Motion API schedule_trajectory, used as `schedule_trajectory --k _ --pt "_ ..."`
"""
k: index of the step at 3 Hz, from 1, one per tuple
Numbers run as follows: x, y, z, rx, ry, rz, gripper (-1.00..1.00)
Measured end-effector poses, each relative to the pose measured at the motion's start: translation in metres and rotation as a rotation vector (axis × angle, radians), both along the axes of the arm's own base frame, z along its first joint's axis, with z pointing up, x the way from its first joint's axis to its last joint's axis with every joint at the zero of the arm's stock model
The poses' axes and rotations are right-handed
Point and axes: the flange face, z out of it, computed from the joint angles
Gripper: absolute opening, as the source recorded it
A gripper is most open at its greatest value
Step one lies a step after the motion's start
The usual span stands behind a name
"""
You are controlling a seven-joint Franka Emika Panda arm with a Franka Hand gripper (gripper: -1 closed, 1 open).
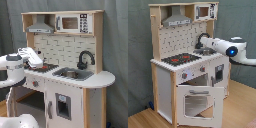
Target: Play with the kitchen
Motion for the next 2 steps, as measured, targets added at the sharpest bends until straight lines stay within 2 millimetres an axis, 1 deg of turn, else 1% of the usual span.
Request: schedule_trajectory --k 1,2 --pt "0.005 -0.009 0.023 0.126 -0.039 -0.049 1.00" --pt "0.003 -0.008 0.045 0.233 -0.068 -0.092 1.00"
